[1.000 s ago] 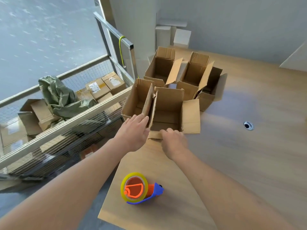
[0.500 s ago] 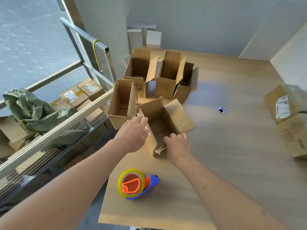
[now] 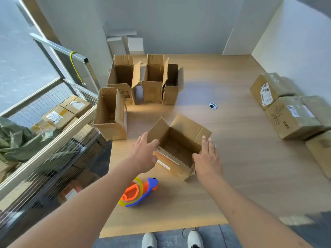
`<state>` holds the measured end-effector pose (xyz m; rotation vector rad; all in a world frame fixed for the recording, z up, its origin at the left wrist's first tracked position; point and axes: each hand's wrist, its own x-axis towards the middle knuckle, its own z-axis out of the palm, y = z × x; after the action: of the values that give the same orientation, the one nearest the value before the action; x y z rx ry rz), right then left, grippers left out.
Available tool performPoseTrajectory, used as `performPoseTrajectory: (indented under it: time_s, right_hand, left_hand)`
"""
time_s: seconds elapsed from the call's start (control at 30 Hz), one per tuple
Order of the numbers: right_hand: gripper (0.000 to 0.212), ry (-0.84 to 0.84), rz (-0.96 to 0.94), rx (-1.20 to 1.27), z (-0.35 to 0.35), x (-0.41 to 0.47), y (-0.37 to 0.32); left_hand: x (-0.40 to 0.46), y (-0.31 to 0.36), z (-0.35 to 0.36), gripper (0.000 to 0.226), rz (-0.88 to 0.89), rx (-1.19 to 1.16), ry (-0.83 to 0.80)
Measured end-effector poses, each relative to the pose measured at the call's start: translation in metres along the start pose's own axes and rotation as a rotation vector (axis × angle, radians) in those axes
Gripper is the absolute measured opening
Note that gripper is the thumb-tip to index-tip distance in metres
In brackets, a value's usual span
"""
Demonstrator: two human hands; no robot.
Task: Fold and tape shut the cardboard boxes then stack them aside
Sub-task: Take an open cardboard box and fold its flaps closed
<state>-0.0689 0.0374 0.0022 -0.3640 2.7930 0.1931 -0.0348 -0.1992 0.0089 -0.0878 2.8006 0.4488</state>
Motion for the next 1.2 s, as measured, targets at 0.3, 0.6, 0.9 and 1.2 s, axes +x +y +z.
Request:
performPoseTrajectory:
  time_s: [0.3,0.6,0.9,1.2]
  right_hand:
    - [0.061,-0.004,-0.132,0.360,0.000,0.007,0.060]
    - [0.098,-0.126,-0.093,0.640,0.016,0.027,0.064]
    - [0.050,-0.156,-0.015,0.762,0.021,0.044,0.068]
    - [0.058,-0.143,0.013,0.708,0.033,0.054,0.070]
  left_hand:
    - [0.001,0.039,0.029,0.020,0.144,-0.085,0.089]
    - [-0.007,0.070,0.045,0.017,0.203,-0.137,0.019]
    - [0.018,0.079,0.053,0.041,0.067,-0.161,-0.114]
    - [0.042,0.071,0.063,0.065,-0.078,-0.218,-0.020]
